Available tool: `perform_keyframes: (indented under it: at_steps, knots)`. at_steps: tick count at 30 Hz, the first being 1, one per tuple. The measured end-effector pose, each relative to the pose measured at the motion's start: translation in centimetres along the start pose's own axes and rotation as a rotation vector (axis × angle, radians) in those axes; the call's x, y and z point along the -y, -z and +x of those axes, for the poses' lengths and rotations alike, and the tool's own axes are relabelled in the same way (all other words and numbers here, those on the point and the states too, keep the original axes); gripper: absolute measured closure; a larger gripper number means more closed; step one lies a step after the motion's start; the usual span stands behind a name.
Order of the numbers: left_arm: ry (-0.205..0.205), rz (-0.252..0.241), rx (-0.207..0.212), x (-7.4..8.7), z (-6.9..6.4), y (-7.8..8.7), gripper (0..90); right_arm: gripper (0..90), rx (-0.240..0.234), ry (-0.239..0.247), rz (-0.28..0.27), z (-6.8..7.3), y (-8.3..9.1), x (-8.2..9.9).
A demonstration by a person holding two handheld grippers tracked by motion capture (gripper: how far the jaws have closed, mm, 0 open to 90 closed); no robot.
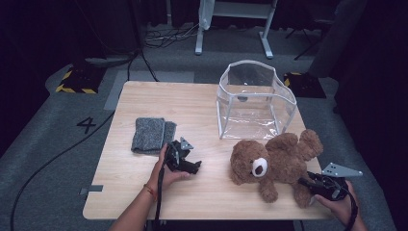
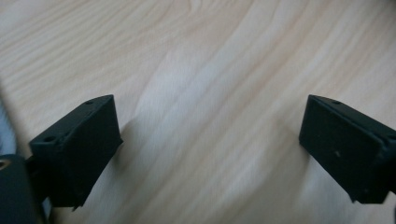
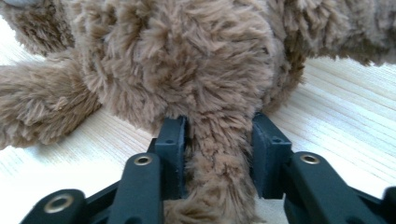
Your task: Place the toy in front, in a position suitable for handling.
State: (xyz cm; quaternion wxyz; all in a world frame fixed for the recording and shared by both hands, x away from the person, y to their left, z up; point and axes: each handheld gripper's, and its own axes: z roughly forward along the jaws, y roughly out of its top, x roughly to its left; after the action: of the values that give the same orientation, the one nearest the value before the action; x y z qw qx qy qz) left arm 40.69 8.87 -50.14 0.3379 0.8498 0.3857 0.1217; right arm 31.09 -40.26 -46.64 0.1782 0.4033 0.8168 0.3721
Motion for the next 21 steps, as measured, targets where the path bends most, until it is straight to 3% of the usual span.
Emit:
perform_keyframes:
  at_steps: [1,2,4,5,7,8,9,11,13,16,17,20,21]
  knots:
    - [0.000,0.000,0.000,0.0,0.0,0.0,12.5,59.1,0.000,0.000,0.000,0.0,0.0,0.0]
    - [-0.009,-0.012,0.041,-1.0,0.0,-0.4,20.5,56.7,0.003,-0.001,-0.004,-0.1,0.0,0.0]
    - [-0.020,-0.018,0.062,-1.7,-0.1,-0.6,20.7,56.1,0.004,-0.001,-0.005,-0.1,0.0,0.0]
    - [-0.034,-0.023,0.060,-2.4,-0.3,-0.8,15.2,55.1,0.007,-0.001,-0.005,-0.1,0.0,0.0]
    - [-0.061,-0.063,0.080,-4.3,-0.6,-1.1,18.1,52.8,0.010,0.005,-0.009,-0.1,0.0,0.0]
    - [-0.061,-0.063,0.080,-4.3,-0.6,-1.1,17.0,52.2,0.010,0.008,-0.011,-0.1,0.0,0.0]
    - [-0.067,-0.084,0.079,-5.7,-0.7,-1.3,17.2,51.6,0.009,0.010,-0.012,-0.1,-0.1,0.0]
    - [-0.068,-0.098,0.086,-6.4,-0.7,-1.4,17.9,50.8,0.009,0.011,-0.013,-0.1,-0.1,0.0]
    - [-0.051,-0.128,0.112,-7.7,-0.7,-1.5,18.4,50.4,0.009,0.010,-0.015,-0.2,-0.1,0.0]
    - [-0.066,-0.160,0.112,-9.5,-0.9,-1.7,21.3,49.8,0.007,0.009,-0.017,-0.1,-0.2,0.0]
    - [-0.069,-0.179,0.130,-10.5,-1.2,-1.8,24.7,49.0,0.006,0.011,-0.019,-0.1,-0.3,0.0]
    - [-0.080,-0.190,0.127,-11.4,-1.7,-2.0,29.8,48.5,0.005,0.013,-0.019,-0.2,-0.3,0.0]
    - [-0.088,-0.194,0.123,-11.8,-1.9,-2.1,36.4,48.0,0.007,0.013,-0.019,-0.2,-0.3,0.0]
